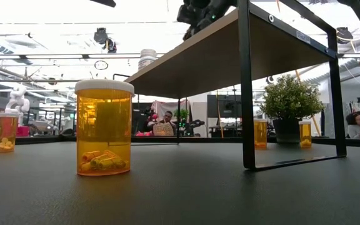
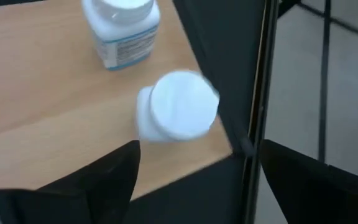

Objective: Pick and place medicine bottles onto shelf by color
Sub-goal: Put the top white pill bottle on the shelf aligned with the other white pill bottle

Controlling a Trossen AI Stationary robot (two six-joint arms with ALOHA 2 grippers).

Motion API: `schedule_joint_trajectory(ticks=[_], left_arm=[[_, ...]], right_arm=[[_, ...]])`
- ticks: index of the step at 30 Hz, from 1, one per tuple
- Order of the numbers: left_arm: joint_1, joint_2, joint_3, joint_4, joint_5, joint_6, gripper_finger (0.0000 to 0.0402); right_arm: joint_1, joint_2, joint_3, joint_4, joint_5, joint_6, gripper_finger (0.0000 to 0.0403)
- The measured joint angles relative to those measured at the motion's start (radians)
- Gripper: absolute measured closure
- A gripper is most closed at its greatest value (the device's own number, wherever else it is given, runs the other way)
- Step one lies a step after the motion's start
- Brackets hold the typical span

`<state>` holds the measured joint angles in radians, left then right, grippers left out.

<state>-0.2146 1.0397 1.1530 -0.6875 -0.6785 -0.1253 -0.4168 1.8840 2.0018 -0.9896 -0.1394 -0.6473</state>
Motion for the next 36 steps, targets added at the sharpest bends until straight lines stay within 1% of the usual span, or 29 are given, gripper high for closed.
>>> schedule_joint_trajectory(ticks=[3,6,10,15,20,27,36], left_arm=[[0.000,0.000,0.000,0.000,0.000,0.001,0.0153],[0.000,0.000,0.000,0.000,0.000,0.009,0.0153],[0.000,0.000,0.000,0.001,0.000,0.009,0.0153],[0.000,0.000,0.000,0.001,0.000,0.008,0.0153],[0.000,0.000,0.000,0.001,0.000,0.008,0.0153],[0.000,0.000,0.000,0.002,0.000,0.012,0.0153],[0.000,0.000,0.000,0.002,0.000,0.015,0.0153]], right_arm=[[0.000,-0.006,-0.001,-0.029,0.000,0.027,0.0098],[0.000,-0.006,-0.039,-0.011,0.010,0.027,0.0122],[0.000,-0.005,-0.124,0.103,0.018,0.034,0.0169],[0.002,-0.005,-0.223,0.255,0.111,0.017,0.0231],[0.002,-0.005,-0.263,0.326,0.117,0.008,0.0272],[0.002,-0.009,-0.265,0.342,0.112,0.005,0.0296],[0.006,-0.011,-0.265,0.382,0.109,0.000,0.0298]])
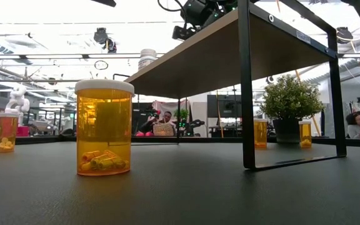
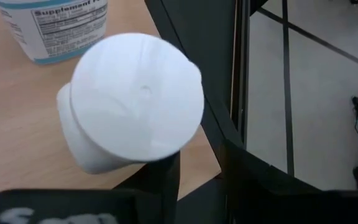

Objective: Pick and place medicine bottles onto shelf by color
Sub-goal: Put the top white pill bottle on the shelf aligned with the other white pill bottle, then put the orange capsule bottle on the shelf

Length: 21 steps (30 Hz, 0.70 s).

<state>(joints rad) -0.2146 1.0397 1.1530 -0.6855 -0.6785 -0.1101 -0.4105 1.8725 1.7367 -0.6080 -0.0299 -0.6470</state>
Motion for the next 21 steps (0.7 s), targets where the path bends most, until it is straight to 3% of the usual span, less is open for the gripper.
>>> schedule_joint_trajectory(ticks=[12,16,21], left_arm=[[0.000,0.000,0.000,0.000,0.000,-0.001,0.0153],[0.000,0.000,0.000,0.000,0.006,-0.002,0.0153],[0.000,0.002,0.000,0.000,0.042,-0.003,0.0153]], right_arm=[[0.006,-0.093,0.000,-0.056,0.043,0.049,0.0298],[0.031,-0.184,0.000,-0.152,0.109,0.138,0.0298],[0.082,-0.306,-0.001,-0.310,0.108,0.314,0.0298]])
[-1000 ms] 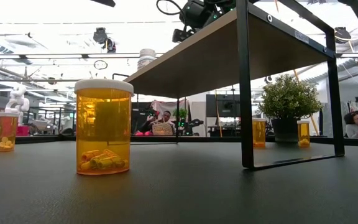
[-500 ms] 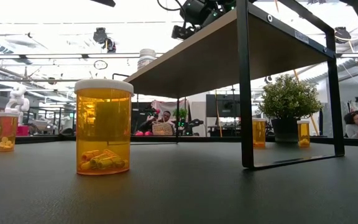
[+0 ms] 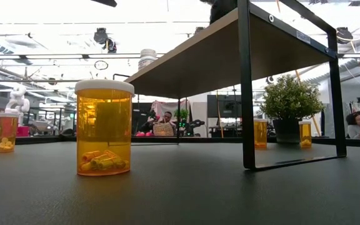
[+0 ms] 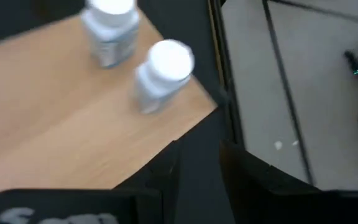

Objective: Pick and place medicine bottles onto shelf by color
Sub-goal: Put the orange capsule bottle on the shelf

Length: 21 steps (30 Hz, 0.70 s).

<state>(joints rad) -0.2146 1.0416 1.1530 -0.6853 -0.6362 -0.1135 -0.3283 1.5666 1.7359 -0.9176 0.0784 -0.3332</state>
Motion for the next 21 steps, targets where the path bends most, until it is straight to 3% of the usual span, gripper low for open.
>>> schedule_joint_trajectory(ticks=[5,13,21], left_arm=[[0.000,0.000,0.000,0.000,0.018,-0.021,0.0153],[-0.025,0.065,-0.001,-0.001,0.058,-0.046,0.0153],[-0.029,0.175,-0.001,0.005,0.058,-0.052,0.0153]], right_arm=[[0.092,-0.151,-0.118,0.022,0.013,0.179,0.0298],[0.275,-0.405,-0.471,0.213,0.215,0.319,0.0298],[0.320,-0.585,-0.789,0.489,0.214,0.324,0.0298]])
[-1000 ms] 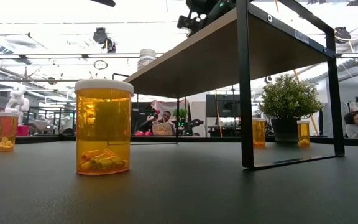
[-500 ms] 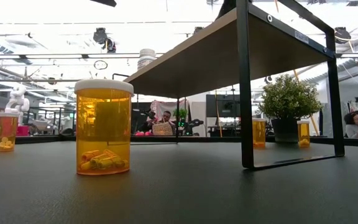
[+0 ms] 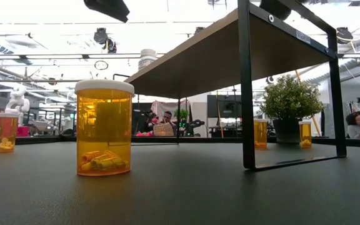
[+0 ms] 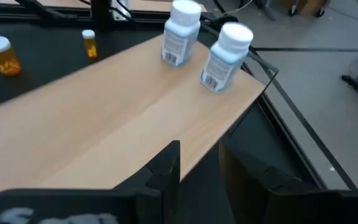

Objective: Pick and place medicine bottles onto shelf by color
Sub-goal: Put the orange capsule bottle on the shelf

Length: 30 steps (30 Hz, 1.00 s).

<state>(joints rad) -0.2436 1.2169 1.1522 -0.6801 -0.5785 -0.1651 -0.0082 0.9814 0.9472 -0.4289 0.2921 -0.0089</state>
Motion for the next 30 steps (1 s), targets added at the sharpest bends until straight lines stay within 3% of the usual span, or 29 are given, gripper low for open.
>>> schedule_joint_trajectory(ticks=[7,20,30], left_arm=[[-0.041,0.060,0.000,-0.034,0.046,-0.115,0.0153],[-0.189,0.101,0.000,-0.127,0.047,-0.330,0.0153],[-0.314,0.186,0.000,-0.032,0.039,-0.399,0.0153]], right_arm=[[-0.001,-0.087,-0.146,0.091,0.000,-0.053,0.0298],[-0.001,-0.141,-0.148,0.051,0.048,-0.033,0.0298],[-0.001,-0.140,-0.148,0.064,0.048,-0.029,0.0298]])
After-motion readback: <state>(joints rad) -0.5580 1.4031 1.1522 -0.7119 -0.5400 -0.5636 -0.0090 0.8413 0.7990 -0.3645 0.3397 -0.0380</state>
